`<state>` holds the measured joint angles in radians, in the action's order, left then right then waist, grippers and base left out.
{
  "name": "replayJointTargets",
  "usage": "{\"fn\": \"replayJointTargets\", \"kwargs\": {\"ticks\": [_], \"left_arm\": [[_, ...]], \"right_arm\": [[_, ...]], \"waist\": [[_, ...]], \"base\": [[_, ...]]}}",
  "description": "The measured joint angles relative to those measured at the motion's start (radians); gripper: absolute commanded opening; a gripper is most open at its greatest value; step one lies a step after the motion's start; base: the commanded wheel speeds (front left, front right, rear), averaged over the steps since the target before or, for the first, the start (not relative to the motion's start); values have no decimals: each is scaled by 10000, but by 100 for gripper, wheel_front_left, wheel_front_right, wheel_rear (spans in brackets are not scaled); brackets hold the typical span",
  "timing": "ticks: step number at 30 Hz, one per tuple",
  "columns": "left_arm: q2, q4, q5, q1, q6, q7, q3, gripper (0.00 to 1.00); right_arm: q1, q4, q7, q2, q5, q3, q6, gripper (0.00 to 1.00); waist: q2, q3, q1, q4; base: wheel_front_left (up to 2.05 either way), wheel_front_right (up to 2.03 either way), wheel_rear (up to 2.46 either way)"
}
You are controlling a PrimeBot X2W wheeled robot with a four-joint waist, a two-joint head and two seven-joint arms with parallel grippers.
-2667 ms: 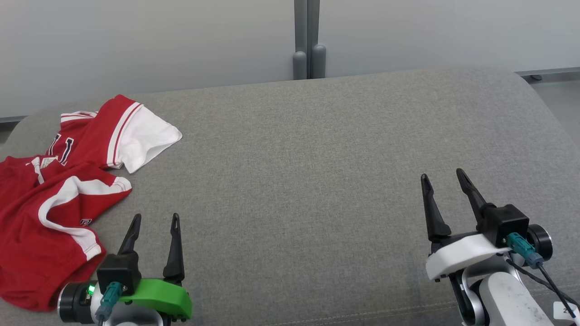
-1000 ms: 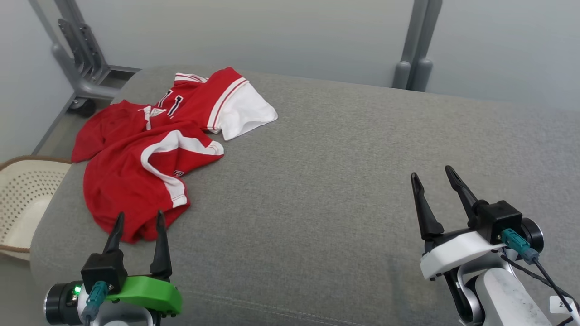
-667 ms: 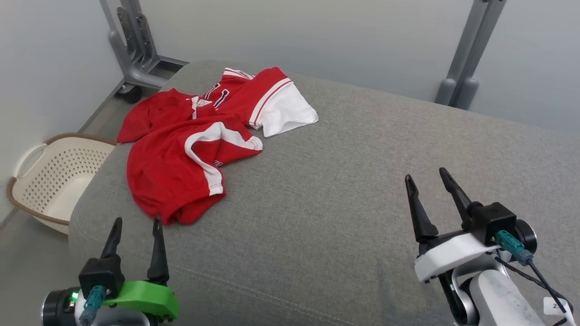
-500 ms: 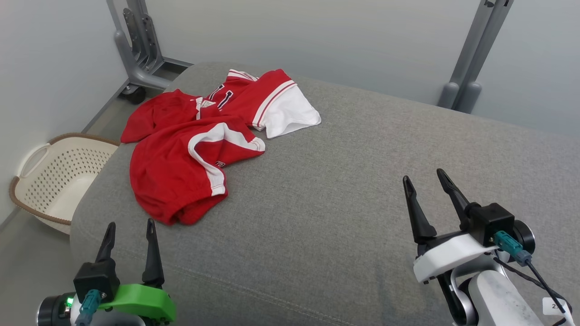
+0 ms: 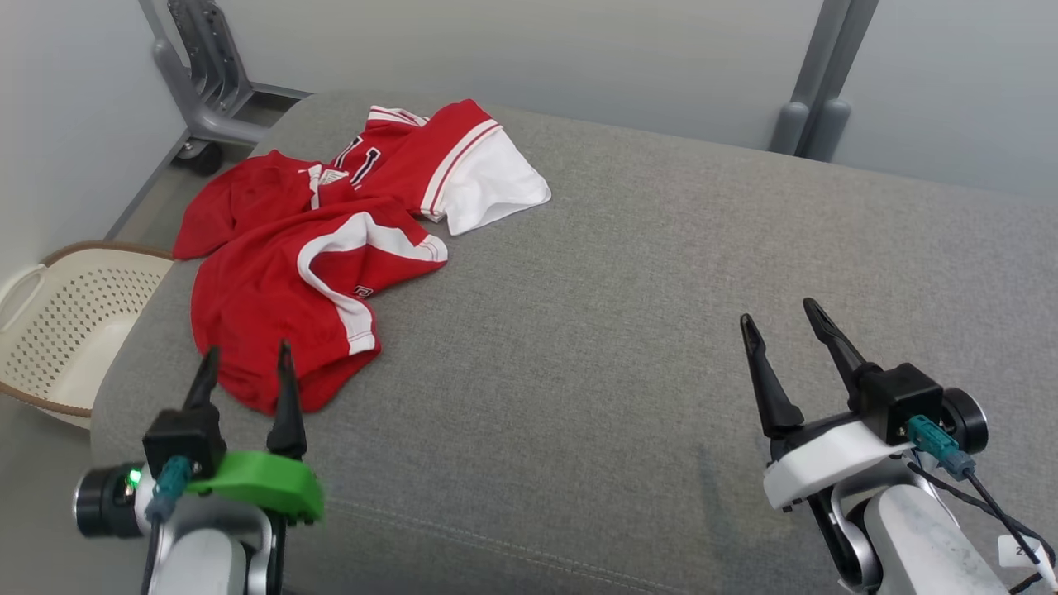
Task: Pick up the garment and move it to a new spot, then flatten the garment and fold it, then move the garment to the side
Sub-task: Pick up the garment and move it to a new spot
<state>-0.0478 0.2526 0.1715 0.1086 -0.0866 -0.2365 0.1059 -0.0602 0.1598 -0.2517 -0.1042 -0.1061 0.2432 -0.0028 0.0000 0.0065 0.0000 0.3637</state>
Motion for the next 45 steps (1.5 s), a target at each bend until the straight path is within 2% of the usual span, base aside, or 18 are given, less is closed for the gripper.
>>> {"fn": "replayJointTargets", "kwargs": {"ticks": [7,19,23,29,35,43,44,45], "left_arm": [[4,780,92,2112,-2,744,-272,100],[-77,2872,301,4080,-201,2100,-1313,100],[-286,3530,261,4541,-297,2470,-1689,100],[-439,4316,-374,5219,-328,2784,-1948,100],[-646,5365,-1313,5645,-328,2986,-3198,100],[-675,5898,-2176,6249,-328,2913,-3883,100],[-656,5973,-2249,6287,-328,2905,-3925,90],[-627,6021,-2316,6307,-328,2824,-3948,54]], "right_arm": [[-698,-238,0,-263,209,100,161,100],[-1638,-598,0,-560,456,182,470,100],[-1960,-761,2,-692,460,176,552,100],[-2351,-909,2,-788,489,163,621,100],[-2609,-909,0,-786,487,165,648,100],[-2761,-851,0,-800,483,174,729,100],[-2800,-836,0,-800,483,176,731,100],[-2824,-830,0,-800,483,178,731,100]], "waist": [[0,649,0,-419],[0,1865,0,-1380],[0,2357,0,-1727],[0,3115,0,-2166],[0,3832,1,-2551],[0,4330,1,-2746],[0,4357,1,-2754],[0,4376,1,-2760]], "base": [[0,0,0],[0,0,0],[0,0,0],[0,0,0],[0,0,0],[0,0,0],[0,0,0],[0,0,0]]}}
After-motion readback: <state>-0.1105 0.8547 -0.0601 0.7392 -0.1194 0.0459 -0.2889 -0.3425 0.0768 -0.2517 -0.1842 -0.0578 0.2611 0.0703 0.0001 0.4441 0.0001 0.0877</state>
